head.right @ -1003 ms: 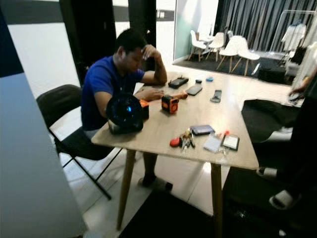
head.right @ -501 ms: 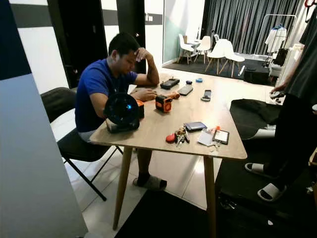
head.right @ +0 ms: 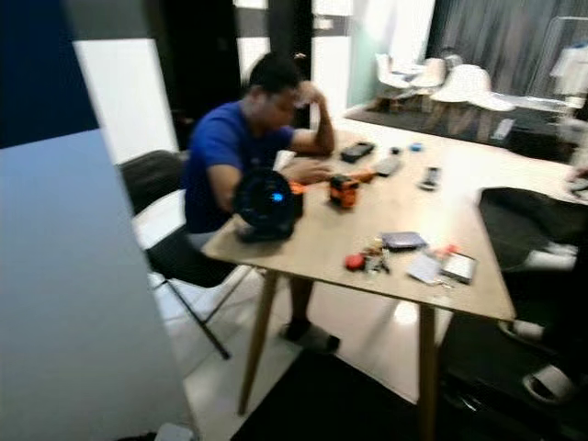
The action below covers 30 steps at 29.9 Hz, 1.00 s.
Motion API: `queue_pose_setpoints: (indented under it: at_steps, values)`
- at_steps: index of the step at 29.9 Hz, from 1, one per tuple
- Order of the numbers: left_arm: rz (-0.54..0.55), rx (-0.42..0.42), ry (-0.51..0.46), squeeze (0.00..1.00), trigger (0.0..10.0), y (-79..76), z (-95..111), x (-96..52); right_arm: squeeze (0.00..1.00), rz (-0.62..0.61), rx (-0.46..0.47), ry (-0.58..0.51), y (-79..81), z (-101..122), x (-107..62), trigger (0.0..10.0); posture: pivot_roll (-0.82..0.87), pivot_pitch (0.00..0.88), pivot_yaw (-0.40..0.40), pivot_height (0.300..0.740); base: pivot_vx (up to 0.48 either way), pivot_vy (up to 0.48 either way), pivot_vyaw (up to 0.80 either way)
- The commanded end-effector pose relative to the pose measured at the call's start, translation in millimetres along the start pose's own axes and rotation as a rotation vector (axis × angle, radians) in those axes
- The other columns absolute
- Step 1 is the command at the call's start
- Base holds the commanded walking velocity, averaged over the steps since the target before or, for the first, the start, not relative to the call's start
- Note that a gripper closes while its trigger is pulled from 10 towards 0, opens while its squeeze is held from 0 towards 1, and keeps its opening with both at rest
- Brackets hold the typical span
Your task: Hang keys on a hook
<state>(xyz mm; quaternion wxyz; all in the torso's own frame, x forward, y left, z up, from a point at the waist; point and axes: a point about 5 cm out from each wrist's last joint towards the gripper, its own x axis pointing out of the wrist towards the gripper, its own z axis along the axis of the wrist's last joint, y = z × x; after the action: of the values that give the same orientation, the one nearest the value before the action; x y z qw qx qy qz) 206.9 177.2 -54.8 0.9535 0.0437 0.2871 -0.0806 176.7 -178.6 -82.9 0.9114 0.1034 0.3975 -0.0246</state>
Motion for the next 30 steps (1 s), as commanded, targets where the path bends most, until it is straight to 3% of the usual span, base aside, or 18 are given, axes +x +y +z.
queue_pose_setpoints:
  at_steps: [1,30]
  values:
    - [-0.004,-0.005,0.015,0.0,10.0,-3.0,-4.7,-1.7,0.0,-0.007,0.001,0.007,-2.3,-4.0,-1.7,10.0,0.09,0.014,-0.016,0.74,0.0,0.0,0.8]
    - [0.004,-0.009,0.037,0.0,10.0,-2.5,-9.1,-3.2,0.0,-0.003,0.002,0.001,-1.3,0.6,0.1,10.0,0.1,0.022,-0.021,0.74,0.0,0.0,0.8]
